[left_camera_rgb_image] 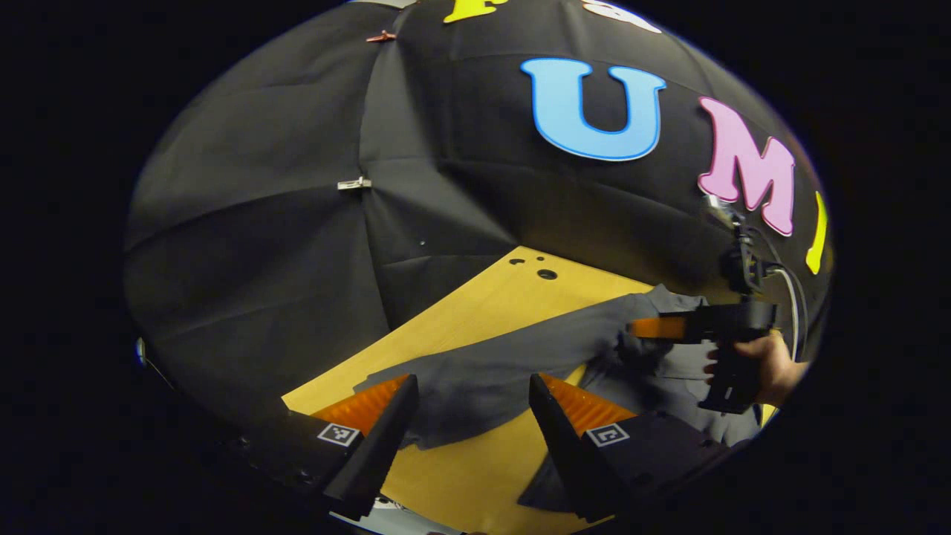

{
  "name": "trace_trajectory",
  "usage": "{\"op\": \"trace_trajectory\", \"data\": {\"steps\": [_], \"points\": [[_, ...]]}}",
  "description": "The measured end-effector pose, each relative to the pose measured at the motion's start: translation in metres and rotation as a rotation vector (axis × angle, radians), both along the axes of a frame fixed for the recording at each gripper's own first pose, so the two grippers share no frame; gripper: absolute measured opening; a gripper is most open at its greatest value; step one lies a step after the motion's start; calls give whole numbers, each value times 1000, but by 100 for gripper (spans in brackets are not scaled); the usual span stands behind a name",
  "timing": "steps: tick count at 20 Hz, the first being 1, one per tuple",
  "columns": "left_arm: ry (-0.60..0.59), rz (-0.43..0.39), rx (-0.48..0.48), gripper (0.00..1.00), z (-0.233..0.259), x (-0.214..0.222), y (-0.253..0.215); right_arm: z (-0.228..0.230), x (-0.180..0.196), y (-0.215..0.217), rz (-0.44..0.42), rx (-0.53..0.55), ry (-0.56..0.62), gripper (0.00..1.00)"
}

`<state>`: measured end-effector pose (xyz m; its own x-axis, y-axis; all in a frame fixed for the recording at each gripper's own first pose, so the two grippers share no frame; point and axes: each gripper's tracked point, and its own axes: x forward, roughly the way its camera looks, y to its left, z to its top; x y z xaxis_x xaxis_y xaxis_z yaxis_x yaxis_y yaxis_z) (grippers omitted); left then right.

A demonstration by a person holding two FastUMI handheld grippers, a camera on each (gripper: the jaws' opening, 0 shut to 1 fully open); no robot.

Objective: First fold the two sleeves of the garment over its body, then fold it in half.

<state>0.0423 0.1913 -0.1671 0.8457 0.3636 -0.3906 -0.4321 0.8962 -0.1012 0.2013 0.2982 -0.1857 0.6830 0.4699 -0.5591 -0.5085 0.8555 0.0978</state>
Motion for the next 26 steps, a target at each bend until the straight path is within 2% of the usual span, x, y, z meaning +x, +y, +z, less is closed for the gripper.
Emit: {"op": "trace_trajectory", "data": {"steps": [1,2,9,15,18,21,23,25,26], "points": [[5,15,-8,95,-7,2,9,7,-5,-11,-1,-9,-19,98],[13,30,-13,95,-16,1,19,13,-9,-23,-7,-14,-28,99],[108,108,-59,95,-81,22,68,45,-44,-128,-162,-10,-9,99],[162,103,-35,95,-107,35,89,62,-79,-199,-292,-6,-16,99],[206,110,-65,95,-124,37,95,70,-101,-225,-345,-14,-31,99],[251,72,-52,97,-132,39,93,77,-122,-247,-406,-12,-53,99],[273,31,-42,93,-133,43,87,75,-135,-257,-435,6,-32,99],[278,-21,-33,68,-133,51,75,71,-144,-270,-466,14,-15,99],[280,-18,-26,56,-132,52,71,66,-147,-278,-480,12,-8,99]]}}
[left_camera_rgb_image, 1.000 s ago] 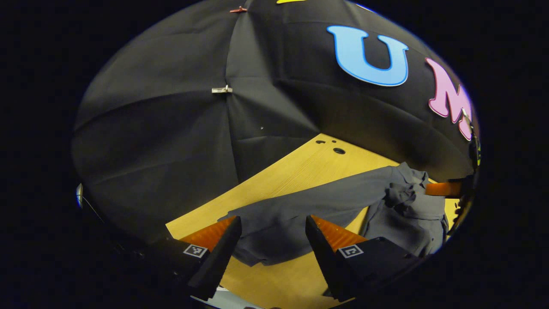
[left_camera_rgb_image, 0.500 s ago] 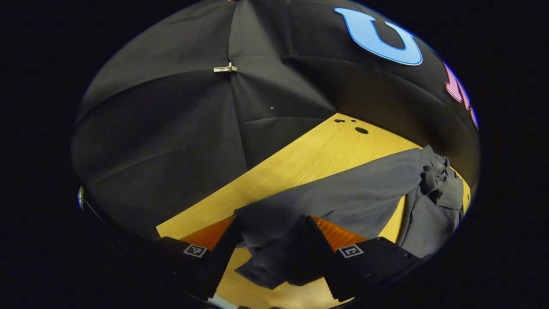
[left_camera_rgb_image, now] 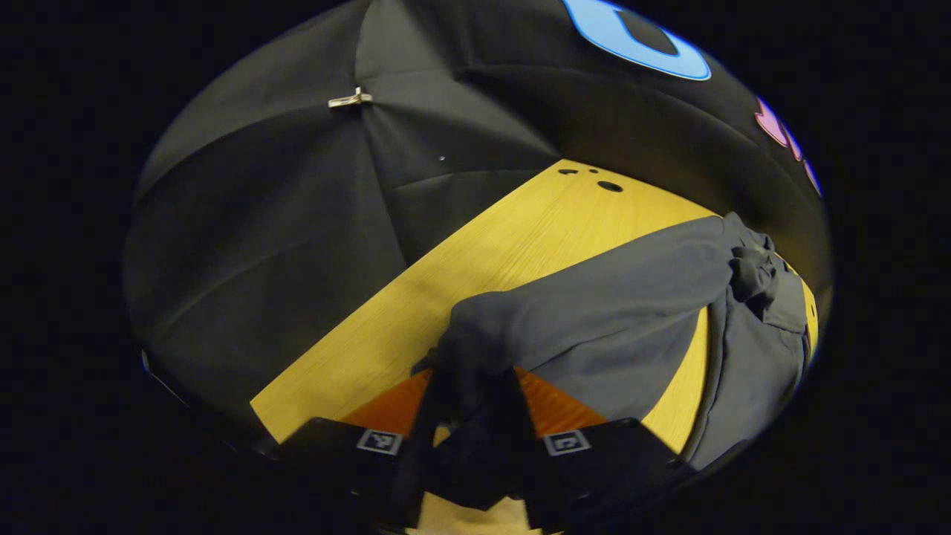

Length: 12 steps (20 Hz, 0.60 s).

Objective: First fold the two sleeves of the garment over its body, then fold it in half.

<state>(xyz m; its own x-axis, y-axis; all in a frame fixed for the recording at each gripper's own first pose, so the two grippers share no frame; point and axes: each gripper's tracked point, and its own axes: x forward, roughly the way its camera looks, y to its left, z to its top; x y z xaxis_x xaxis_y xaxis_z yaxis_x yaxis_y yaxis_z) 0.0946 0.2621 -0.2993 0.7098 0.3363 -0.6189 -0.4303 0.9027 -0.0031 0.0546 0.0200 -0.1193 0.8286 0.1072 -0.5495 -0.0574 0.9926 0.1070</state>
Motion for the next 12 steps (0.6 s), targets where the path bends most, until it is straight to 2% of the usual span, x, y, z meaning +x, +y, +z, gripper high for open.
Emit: {"op": "trace_trajectory", "data": {"steps": [3,4,6,12], "points": [[4,7,34,19,0,4,-6,-8,-6,-24,-43,4,15,99],[-2,15,41,11,3,6,-6,-12,-7,-30,-56,10,23,99],[12,19,41,6,3,6,-8,-17,-9,-45,-84,27,35,99],[-41,64,-43,6,42,13,-20,-26,-4,-78,-117,52,38,99]]}}
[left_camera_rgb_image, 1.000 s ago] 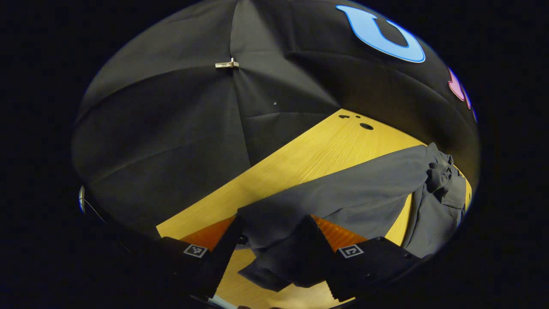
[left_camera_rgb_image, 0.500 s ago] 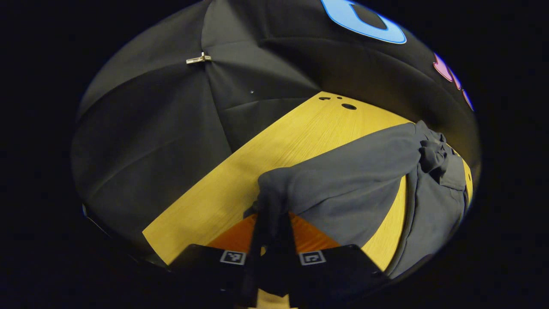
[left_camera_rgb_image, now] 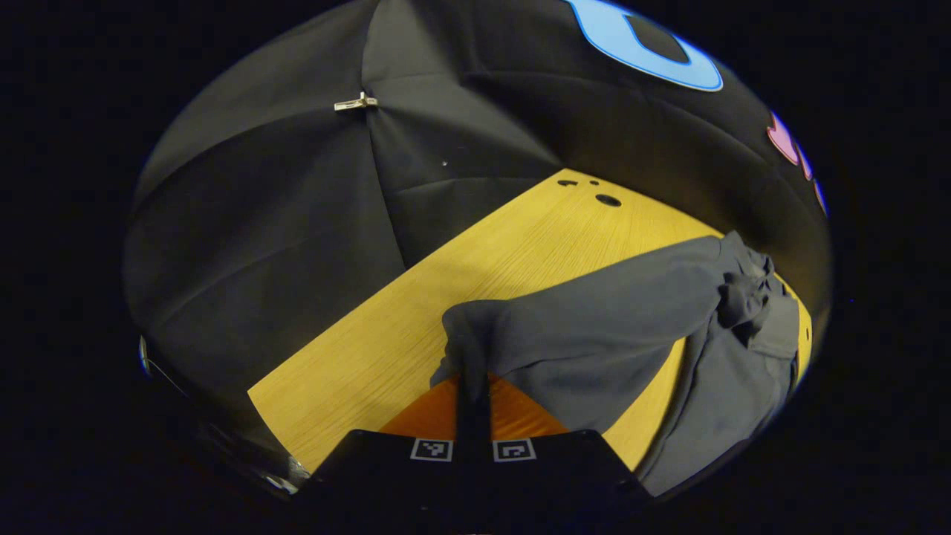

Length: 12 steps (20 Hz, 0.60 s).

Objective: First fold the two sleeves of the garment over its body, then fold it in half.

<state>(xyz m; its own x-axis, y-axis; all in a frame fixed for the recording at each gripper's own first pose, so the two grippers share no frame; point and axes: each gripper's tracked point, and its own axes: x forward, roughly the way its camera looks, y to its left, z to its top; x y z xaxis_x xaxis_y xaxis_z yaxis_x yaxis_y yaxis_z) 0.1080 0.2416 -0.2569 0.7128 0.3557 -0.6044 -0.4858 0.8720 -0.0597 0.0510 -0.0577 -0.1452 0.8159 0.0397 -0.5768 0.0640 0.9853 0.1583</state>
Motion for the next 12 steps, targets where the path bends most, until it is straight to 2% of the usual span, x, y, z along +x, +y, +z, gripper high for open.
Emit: {"op": "trace_trajectory", "data": {"steps": [7,10,12], "points": [[-144,-108,28,6,96,48,-62,-19,1,-42,-45,31,31,99],[-211,-232,101,5,137,83,-110,-19,1,-58,-53,25,32,99],[-248,-327,125,5,156,104,-160,-23,-2,-66,-45,25,41,99]]}}
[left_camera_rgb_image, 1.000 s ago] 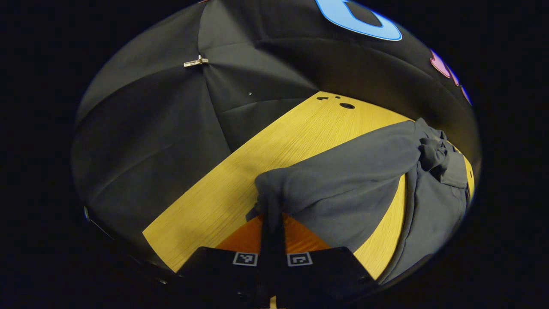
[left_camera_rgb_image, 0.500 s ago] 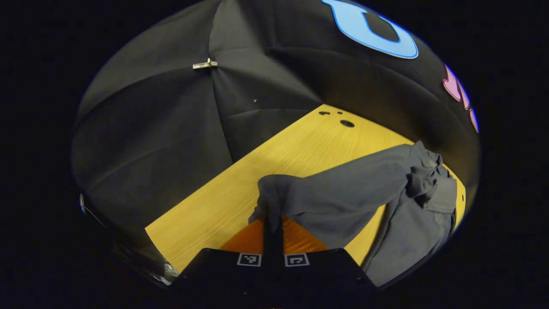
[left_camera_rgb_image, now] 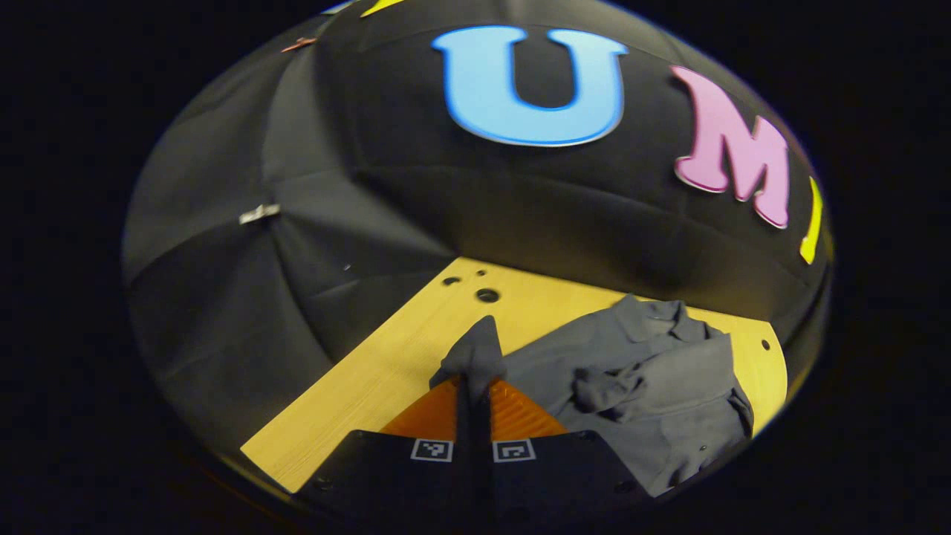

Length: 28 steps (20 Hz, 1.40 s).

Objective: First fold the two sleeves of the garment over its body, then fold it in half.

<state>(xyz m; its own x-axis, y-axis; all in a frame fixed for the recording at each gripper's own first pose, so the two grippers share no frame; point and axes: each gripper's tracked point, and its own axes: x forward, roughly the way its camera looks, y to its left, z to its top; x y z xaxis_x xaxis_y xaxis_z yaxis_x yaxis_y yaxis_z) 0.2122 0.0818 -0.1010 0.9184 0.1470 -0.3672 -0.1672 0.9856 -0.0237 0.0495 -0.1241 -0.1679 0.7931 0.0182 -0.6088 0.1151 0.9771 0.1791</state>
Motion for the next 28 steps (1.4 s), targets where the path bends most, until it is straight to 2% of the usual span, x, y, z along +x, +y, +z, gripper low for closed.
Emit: {"op": "trace_trajectory", "data": {"steps": [7,9,10,16,21,26,28], "points": [[-32,-241,-72,5,14,51,-173,-17,-8,-15,16,23,44,99],[-18,-296,-69,2,11,59,-213,-22,-11,-18,23,30,59,99],[-8,-327,-64,5,5,61,-234,-25,-11,-18,27,38,70,99],[20,-466,-80,5,-14,70,-339,-43,-14,-28,64,63,124,99],[91,-493,-113,5,-46,74,-385,-61,-19,-34,87,86,174,99],[154,-467,-148,7,-72,75,-404,-75,-26,-32,109,91,202,99],[172,-458,-152,22,-77,75,-401,-79,-29,-30,110,97,215,99]]}}
